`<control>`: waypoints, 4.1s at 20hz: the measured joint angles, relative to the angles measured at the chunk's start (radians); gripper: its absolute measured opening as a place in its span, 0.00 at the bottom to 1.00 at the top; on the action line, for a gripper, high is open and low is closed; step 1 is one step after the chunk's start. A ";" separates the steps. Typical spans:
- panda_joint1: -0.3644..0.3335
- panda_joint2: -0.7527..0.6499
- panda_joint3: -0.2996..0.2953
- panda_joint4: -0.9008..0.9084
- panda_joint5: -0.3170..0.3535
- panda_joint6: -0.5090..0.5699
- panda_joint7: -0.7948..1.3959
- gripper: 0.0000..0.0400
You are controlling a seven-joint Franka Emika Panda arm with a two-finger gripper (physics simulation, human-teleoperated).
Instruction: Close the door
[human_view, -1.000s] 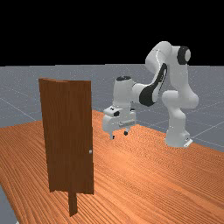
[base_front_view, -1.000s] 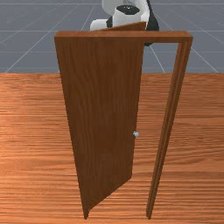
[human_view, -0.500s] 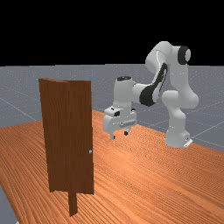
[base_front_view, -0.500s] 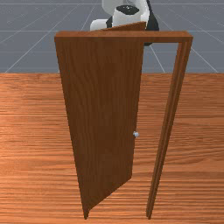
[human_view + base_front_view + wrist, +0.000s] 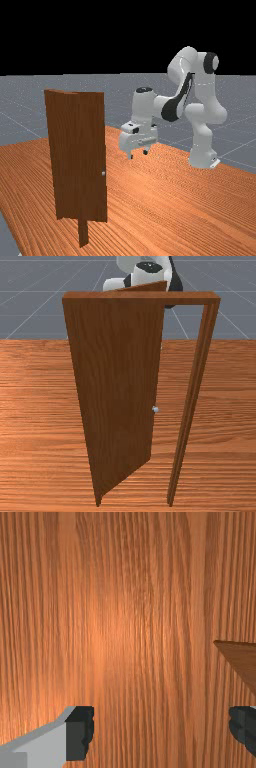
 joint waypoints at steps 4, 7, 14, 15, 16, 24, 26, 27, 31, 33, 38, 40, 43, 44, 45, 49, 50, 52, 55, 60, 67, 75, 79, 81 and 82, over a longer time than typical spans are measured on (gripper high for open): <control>0.029 0.007 0.001 0.012 -0.051 -0.016 0.066 1.00; 0.034 -0.008 0.006 -0.010 -0.048 -0.008 0.070 1.00; 0.028 -0.068 0.016 -0.097 -0.022 0.026 0.014 1.00; 0.028 -0.081 0.016 -0.114 -0.022 0.031 0.007 1.00; 0.029 -0.095 0.017 -0.132 -0.023 0.036 0.007 1.00; -0.014 -0.089 0.022 -0.133 0.261 -0.004 -0.217 1.00; -0.023 -0.121 0.004 -0.114 0.331 -0.085 -0.262 1.00; -0.012 -0.157 -0.013 -0.085 0.309 -0.142 -0.227 1.00; -0.003 -0.157 -0.002 0.541 0.086 -0.689 -0.065 1.00; -0.001 -0.143 -0.001 0.625 0.067 -0.741 -0.058 1.00; -0.003 -0.130 -0.002 0.160 0.084 -0.256 -0.063 1.00; -0.003 -0.124 -0.002 0.141 0.084 -0.230 -0.063 1.00; -0.003 -0.115 -0.002 0.133 0.084 -0.221 -0.064 1.00; -0.002 -0.113 -0.002 0.135 0.082 -0.225 -0.062 1.00; -0.002 -0.113 -0.002 0.136 0.082 -0.226 -0.062 1.00; -0.002 -0.110 -0.002 0.127 0.083 -0.208 -0.063 1.00; -0.002 -0.110 -0.002 0.122 0.083 -0.200 -0.063 1.00; -0.002 -0.109 -0.002 0.102 0.082 -0.169 -0.062 1.00; -0.005 -0.106 -0.004 0.084 0.082 -0.141 -0.066 1.00; -0.005 -0.106 -0.004 0.065 0.083 -0.128 -0.066 1.00; -0.005 -0.110 -0.004 0.056 0.084 -0.124 -0.067 1.00; -0.005 -0.111 -0.004 0.070 0.085 -0.148 -0.068 1.00; -0.004 -0.115 -0.004 0.075 0.080 -0.157 -0.064 1.00; -0.004 -0.115 -0.004 0.080 0.081 -0.160 -0.065 1.00; -0.028 -0.054 -0.053 0.170 0.124 -0.192 -0.282 1.00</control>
